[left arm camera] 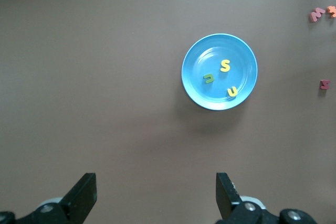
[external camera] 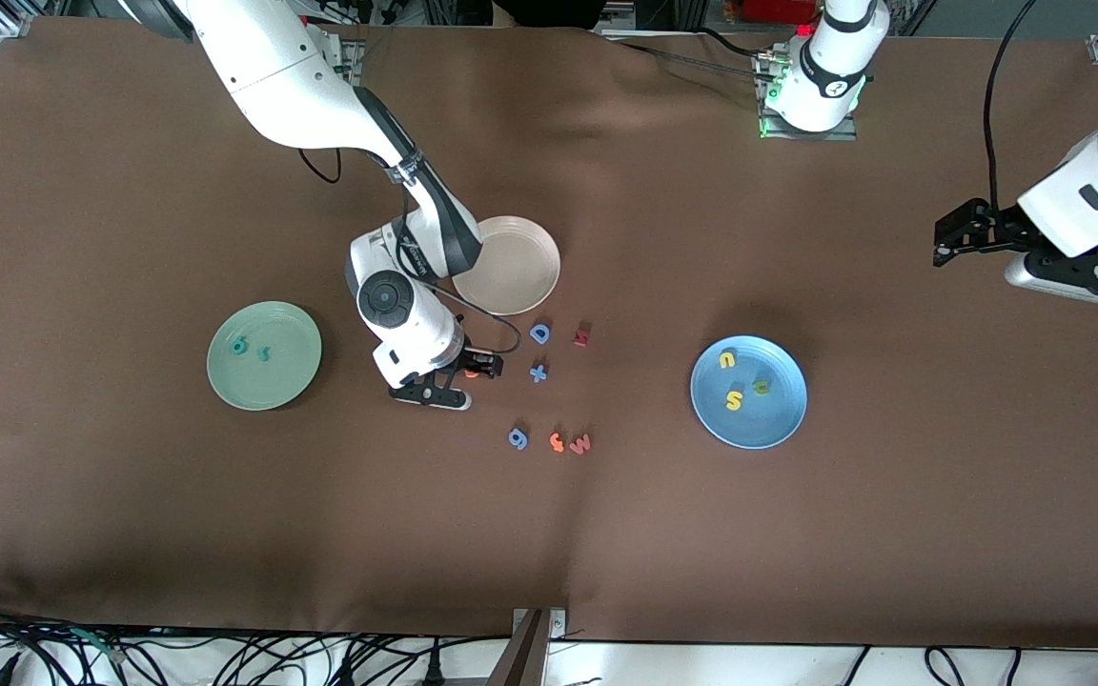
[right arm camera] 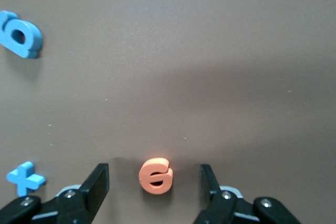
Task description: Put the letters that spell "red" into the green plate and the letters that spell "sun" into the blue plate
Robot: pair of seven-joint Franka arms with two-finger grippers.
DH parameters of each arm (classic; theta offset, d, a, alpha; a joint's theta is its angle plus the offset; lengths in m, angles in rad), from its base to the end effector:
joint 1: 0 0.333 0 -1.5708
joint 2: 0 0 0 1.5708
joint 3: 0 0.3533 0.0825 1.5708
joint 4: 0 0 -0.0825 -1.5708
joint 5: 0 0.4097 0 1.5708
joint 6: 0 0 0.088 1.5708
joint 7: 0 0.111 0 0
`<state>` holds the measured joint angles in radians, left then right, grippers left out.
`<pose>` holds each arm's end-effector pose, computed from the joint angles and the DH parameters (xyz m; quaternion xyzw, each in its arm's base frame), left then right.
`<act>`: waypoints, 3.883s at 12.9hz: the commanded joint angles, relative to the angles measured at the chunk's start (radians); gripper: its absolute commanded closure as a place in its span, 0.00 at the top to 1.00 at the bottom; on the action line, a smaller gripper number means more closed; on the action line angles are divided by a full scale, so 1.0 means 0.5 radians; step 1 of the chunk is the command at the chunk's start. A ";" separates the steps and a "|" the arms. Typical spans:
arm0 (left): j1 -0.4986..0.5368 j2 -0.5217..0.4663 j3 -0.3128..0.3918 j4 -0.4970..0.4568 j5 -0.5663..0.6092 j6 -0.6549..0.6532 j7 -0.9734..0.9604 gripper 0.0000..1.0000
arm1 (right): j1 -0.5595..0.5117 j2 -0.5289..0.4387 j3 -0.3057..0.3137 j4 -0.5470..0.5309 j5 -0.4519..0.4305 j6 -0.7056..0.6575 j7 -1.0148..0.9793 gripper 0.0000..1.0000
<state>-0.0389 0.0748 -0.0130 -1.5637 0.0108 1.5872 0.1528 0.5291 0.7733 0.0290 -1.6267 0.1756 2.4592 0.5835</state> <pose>0.6045 -0.0299 0.6184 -0.9944 0.1024 0.0259 0.0036 0.6273 0.3885 0.1764 -0.9938 0.0834 0.0118 0.0724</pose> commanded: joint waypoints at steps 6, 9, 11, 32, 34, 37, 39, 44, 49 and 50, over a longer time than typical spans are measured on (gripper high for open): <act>0.010 -0.008 -0.017 0.041 0.006 -0.079 0.044 1.00 | 0.022 0.052 -0.009 0.044 -0.017 0.009 0.011 0.32; 0.010 -0.012 -0.017 0.099 -0.003 -0.125 0.041 1.00 | 0.016 0.043 -0.009 0.047 -0.017 0.000 -0.001 0.02; 0.010 -0.012 -0.014 0.121 0.003 -0.159 0.044 1.00 | 0.007 0.024 -0.015 0.044 -0.017 -0.010 -0.007 0.00; -0.002 -0.015 -0.023 0.152 -0.006 -0.177 0.044 1.00 | -0.009 -0.534 -0.877 -0.753 0.017 -0.293 -1.044 0.00; -0.005 -0.015 -0.026 0.152 -0.006 -0.180 0.044 1.00 | -0.018 -0.534 -0.877 -0.763 0.020 -0.286 -1.075 0.00; -0.005 -0.015 -0.026 0.152 -0.006 -0.189 0.044 1.00 | -0.058 -0.516 -0.871 -0.781 0.057 -0.289 -1.084 0.00; -0.002 -0.015 -0.023 0.155 -0.006 -0.189 0.044 1.00 | -0.058 -0.516 -0.865 -0.781 0.078 -0.289 -1.084 0.19; -0.002 -0.015 -0.023 0.155 -0.009 -0.189 0.044 1.00 | -0.058 -0.537 -0.862 -0.763 0.115 -0.298 -1.084 0.99; 0.001 -0.012 -0.014 0.185 -0.012 -0.189 0.050 1.00 | -0.058 -0.669 -0.917 -0.549 0.115 -0.552 -1.090 0.99; 0.007 -0.012 -0.014 0.185 -0.018 -0.189 0.053 1.00 | -0.058 -0.687 -0.923 -0.472 0.115 -0.650 -1.078 0.99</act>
<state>-0.0385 0.0726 -0.0250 -1.4875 0.0108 1.5131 0.1541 0.5044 0.4591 -0.4211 -1.9176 0.2126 2.2199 0.0634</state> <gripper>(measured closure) 0.000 0.009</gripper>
